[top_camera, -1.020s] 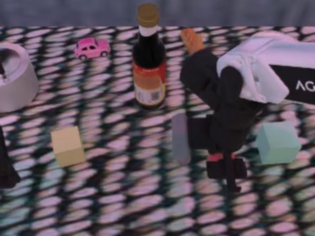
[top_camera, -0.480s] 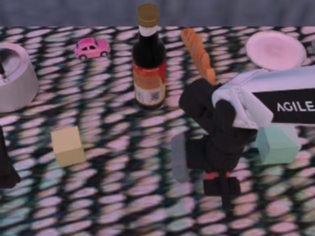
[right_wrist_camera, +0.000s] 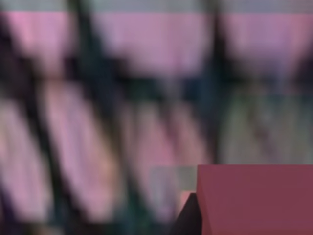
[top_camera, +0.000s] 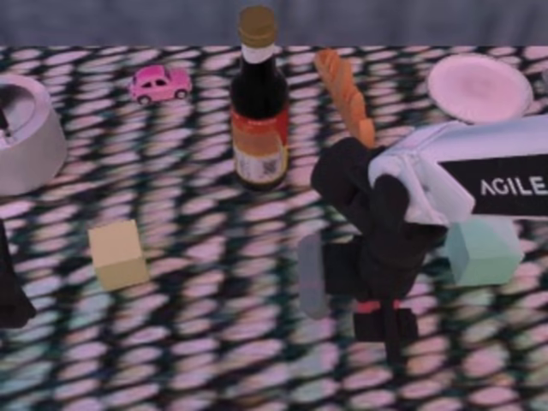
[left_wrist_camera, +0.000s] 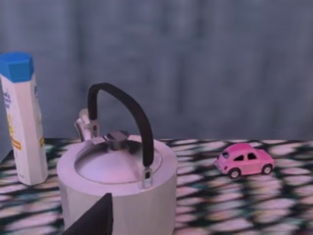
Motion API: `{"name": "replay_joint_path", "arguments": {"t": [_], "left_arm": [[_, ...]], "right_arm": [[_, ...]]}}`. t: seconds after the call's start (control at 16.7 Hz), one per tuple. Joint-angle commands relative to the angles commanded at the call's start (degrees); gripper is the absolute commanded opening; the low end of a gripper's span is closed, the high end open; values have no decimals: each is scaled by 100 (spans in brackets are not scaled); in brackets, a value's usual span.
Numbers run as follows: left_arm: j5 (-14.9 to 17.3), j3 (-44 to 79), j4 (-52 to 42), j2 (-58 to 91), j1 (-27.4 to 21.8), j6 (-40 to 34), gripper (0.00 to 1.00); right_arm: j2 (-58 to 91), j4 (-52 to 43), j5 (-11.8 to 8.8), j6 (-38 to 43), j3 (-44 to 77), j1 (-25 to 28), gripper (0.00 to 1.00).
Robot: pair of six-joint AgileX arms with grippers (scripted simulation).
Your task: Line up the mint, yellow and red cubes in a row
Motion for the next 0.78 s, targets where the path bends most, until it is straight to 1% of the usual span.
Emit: {"name": "replay_joint_path", "arguments": {"t": [0.42,0.48,0.78], "left_arm": [[0,0,0,0,0,0,100],[0,0,0,0,0,0,100],[0,0,0,0,0,0,100]], "right_arm": [[0,0,0,0,0,0,98],[0,0,0,0,0,0,100],[0,0,0,0,0,0,100]]}}
